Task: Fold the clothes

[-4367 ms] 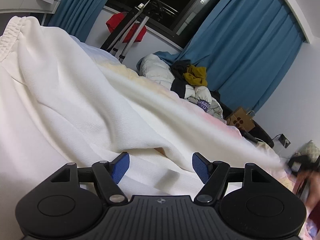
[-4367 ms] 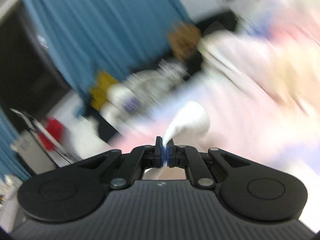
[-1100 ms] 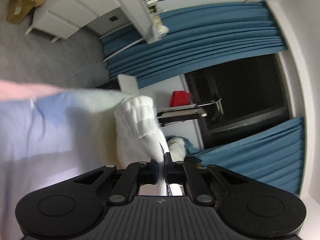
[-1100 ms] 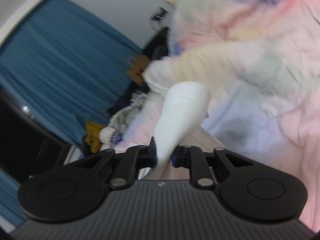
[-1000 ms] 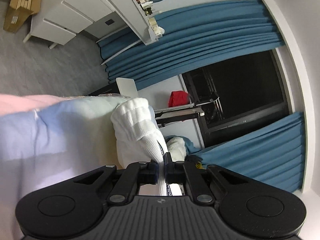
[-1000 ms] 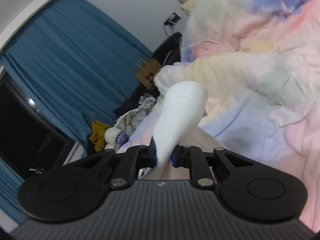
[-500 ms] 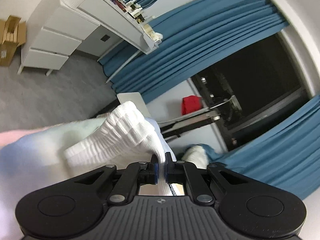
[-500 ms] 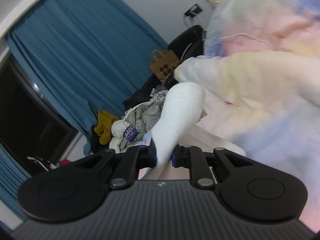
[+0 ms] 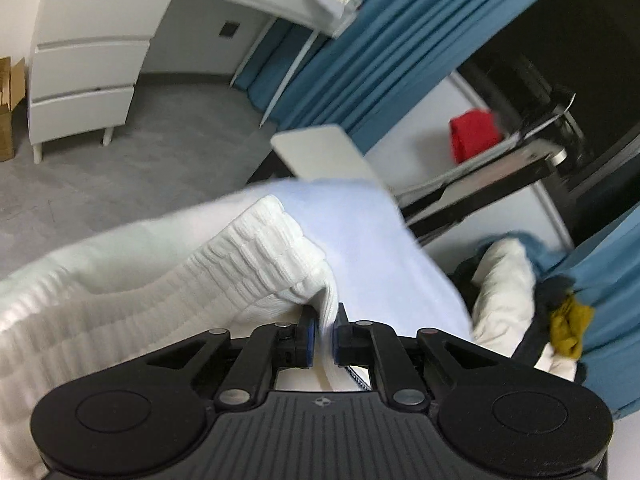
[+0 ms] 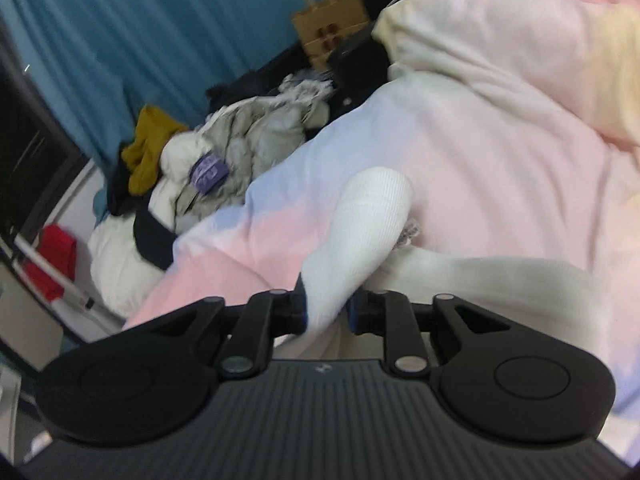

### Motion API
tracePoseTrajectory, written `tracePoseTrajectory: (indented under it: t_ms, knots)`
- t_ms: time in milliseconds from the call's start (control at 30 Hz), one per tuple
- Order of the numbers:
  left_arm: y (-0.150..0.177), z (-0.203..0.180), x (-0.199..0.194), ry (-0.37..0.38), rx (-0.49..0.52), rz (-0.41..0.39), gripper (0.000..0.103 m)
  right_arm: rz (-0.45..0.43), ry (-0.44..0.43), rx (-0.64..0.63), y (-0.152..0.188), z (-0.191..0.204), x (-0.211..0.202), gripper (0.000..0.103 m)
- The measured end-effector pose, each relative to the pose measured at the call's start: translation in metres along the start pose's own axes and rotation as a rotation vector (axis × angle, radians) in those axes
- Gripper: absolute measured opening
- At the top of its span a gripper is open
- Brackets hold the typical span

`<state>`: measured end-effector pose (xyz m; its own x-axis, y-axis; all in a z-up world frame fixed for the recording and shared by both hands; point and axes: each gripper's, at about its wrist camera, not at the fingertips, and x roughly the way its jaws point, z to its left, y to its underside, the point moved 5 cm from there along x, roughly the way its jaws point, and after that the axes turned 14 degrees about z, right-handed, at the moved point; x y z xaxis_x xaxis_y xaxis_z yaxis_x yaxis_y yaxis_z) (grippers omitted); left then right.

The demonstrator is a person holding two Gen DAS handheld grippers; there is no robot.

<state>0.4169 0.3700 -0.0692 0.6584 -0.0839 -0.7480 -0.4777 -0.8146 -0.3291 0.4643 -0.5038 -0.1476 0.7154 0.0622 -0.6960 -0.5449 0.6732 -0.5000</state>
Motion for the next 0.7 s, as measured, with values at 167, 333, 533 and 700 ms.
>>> tracePoseTrajectory:
  t_ms: [167,333,533,700]
  knots:
    - [0.012,0.014,-0.016,0.106,0.045,-0.014,0.035,0.036,-0.126,-0.073,-0.005,-0.001,-0.026,0.048]
    - [0.034,0.03,-0.074,0.211,0.071,-0.046,0.056,-0.006,-0.276,-0.035,0.007,-0.012,-0.083,0.084]
    - [0.103,0.069,-0.148,0.304,0.037,-0.071,0.068,-0.074,-0.388,0.192,0.054,-0.064,-0.151,0.085]
    - [0.163,0.117,-0.164,0.388,-0.164,-0.027,0.072,0.029,-0.362,0.433,0.094,-0.123,-0.154,0.085]
